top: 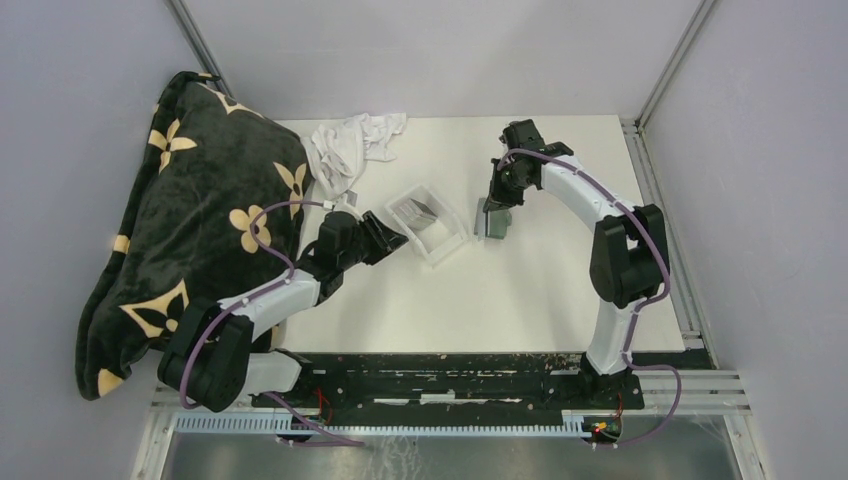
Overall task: Put the credit cards into the card holder
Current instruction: Pick up the credit card from the storage box, then adjust the storage box at the center of the board.
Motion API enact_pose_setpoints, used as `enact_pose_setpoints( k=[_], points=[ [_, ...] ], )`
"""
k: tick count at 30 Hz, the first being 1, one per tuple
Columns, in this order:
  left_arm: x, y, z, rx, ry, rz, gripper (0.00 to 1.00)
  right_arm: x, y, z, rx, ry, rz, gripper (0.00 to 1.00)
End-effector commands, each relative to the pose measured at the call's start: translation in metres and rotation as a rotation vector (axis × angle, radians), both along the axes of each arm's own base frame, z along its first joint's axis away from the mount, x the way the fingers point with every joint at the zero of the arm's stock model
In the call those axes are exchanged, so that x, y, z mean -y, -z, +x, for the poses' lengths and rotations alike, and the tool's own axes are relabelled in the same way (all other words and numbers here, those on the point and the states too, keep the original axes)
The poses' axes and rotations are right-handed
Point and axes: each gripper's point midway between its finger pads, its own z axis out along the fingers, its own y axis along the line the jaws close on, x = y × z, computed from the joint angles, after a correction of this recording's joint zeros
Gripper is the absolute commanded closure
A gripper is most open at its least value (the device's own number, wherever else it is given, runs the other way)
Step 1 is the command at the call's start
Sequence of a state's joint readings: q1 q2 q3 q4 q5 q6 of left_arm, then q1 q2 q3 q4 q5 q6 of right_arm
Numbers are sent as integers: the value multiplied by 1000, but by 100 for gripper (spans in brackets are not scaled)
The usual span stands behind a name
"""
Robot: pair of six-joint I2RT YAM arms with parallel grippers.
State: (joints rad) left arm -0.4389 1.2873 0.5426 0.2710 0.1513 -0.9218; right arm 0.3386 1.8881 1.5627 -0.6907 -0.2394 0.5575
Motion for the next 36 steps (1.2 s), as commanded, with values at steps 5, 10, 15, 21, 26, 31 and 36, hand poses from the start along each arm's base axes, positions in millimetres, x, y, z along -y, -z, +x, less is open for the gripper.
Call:
enact_pose_setpoints(
  k=[5,10,15,21,26,31,36],
  points=[
    [-2,2,18,53,12,95,59,26,5,10,-16,-18,-205,99],
    [3,4,28,54,23,102,58,36,10,12,-32,-13,-272,99],
    [10,5,38,52,37,105,57,45,18,14,-56,-17,-329,99],
    [15,6,47,55,47,114,57,53,22,20,-75,-12,-363,99],
    [20,7,54,54,62,117,57,62,22,24,-80,5,-377,99],
    [27,12,59,37,89,118,56,73,24,24,-98,25,-390,99],
    [31,19,61,11,108,122,60,81,29,24,-117,38,-394,99]
  ],
)
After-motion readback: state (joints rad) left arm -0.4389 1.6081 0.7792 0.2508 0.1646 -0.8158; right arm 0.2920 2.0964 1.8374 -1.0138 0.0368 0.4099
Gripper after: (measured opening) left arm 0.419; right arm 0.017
